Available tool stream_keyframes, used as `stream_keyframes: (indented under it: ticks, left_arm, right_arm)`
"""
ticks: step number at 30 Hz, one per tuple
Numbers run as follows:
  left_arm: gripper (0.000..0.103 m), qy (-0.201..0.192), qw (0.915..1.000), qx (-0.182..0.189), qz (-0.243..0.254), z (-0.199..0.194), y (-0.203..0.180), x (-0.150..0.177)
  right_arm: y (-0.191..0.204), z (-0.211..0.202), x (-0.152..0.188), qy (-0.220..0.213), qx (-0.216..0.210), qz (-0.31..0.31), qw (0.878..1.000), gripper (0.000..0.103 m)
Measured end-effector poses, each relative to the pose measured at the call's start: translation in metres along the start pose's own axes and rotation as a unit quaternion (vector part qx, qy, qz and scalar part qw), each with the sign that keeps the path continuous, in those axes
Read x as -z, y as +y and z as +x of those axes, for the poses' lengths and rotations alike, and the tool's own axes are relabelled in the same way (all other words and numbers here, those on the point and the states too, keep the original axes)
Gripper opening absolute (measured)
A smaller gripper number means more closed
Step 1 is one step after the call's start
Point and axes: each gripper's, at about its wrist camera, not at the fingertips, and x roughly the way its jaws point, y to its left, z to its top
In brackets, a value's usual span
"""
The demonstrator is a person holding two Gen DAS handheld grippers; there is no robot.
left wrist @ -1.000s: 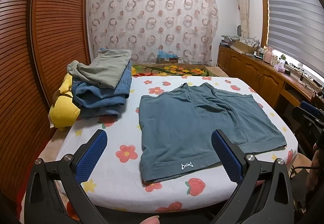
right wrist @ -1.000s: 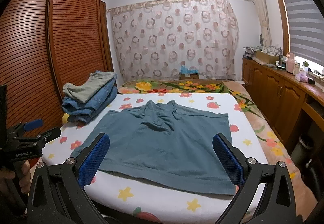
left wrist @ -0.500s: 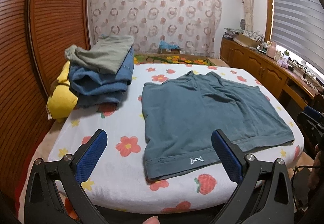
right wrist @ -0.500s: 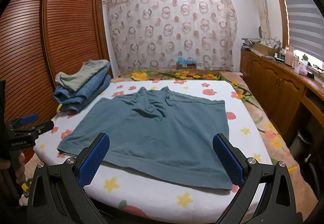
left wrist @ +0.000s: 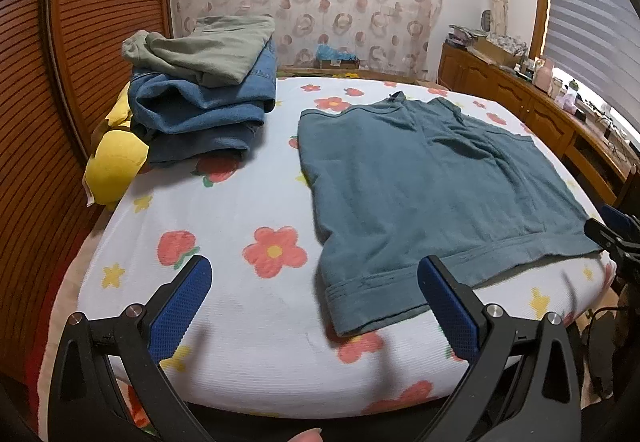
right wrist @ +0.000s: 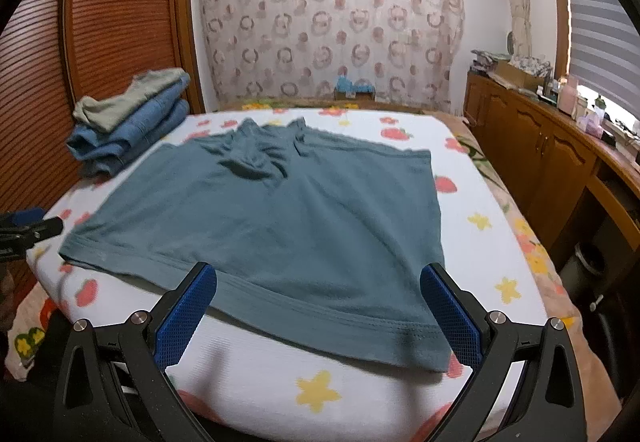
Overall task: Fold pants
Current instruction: 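Move both grippers down toward the logo hem of the teal shorts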
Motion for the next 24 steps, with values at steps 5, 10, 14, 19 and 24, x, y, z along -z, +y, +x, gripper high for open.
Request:
stream_keyframes:
  ticks: [5, 10, 14, 19, 24]
  left_arm:
    - [0.103, 0.004, 0.9998, 0.017, 0.001, 0.000, 0.005, 0.002]
    - [0.099, 0.006, 0.9995, 0.031, 0.005, 0.002, 0.009, 0.007]
    - [0.077, 0.008, 0.9992, 0.039, 0.003, 0.003, 0.013, 0.011]
    - [0.061, 0.012, 0.9990, 0.042, 0.004, 0.004, 0.016, 0.016]
    - [0.045, 0.019, 0.9979, 0.061, 0.014, 0.006, 0.009, 0.020]
  right_arm:
    - [0.005, 0.001, 0.002, 0.020, -0.003, -0.002, 1.000, 0.102]
    - [0.007, -0.002, 0.002, 0.028, -0.001, 0.000, 1.000, 0.102]
    - [0.009, -0.007, 0.006, 0.034, 0.001, -0.002, 0.999, 0.102]
    - [0.014, -0.012, 0.010, 0.032, 0.004, -0.002, 0.999, 0.102]
    - [0.018, -0.017, 0.015, 0.018, 0.005, 0.000, 1.000, 0.102]
